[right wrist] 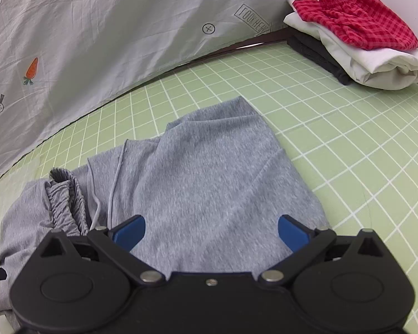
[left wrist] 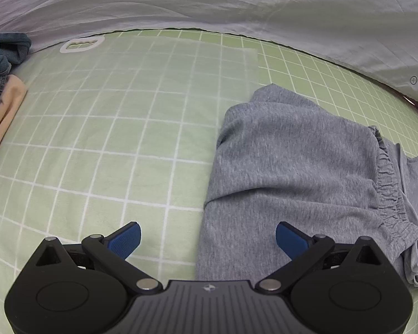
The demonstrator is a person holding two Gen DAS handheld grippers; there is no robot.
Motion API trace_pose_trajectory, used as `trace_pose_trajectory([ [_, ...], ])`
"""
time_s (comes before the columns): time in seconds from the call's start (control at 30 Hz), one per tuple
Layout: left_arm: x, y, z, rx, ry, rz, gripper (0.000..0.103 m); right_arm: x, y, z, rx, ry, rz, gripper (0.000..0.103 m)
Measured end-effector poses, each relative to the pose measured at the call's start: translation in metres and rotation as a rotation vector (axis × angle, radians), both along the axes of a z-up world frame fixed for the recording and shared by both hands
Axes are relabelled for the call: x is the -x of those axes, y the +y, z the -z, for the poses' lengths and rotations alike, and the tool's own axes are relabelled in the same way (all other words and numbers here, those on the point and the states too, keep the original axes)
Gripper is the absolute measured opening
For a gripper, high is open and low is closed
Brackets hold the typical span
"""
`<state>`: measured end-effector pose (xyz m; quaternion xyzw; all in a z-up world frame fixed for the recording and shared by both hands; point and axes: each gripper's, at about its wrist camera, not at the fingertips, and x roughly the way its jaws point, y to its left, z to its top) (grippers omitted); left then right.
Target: Fold clothes
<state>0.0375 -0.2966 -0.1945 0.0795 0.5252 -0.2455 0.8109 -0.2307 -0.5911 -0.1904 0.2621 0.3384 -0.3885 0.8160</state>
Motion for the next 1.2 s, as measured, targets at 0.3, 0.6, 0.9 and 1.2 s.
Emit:
trace_pose_trajectory([
  [0.3,0.004,-0.010,0.004,0.064,0.020,0.038,0.036,-0.014,0.031,-0.005,0.078,0.118,-0.127,0.103],
  [0.6,-0.001,-0.002,0.005,0.116,0.049,0.075,0.037,-0.039,0.057,0.025,-0.005,0.237,-0.190,0.103],
  [0.9,0.001,-0.002,0.006,0.127,0.050,0.093,0.062,-0.014,0.062,0.010,0.015,0.237,-0.054,0.103],
  [1.2,-0.004,0.005,0.004,0.189,0.082,0.057,0.009,0.046,0.056,-0.003,0.014,0.244,0.099,0.103],
])
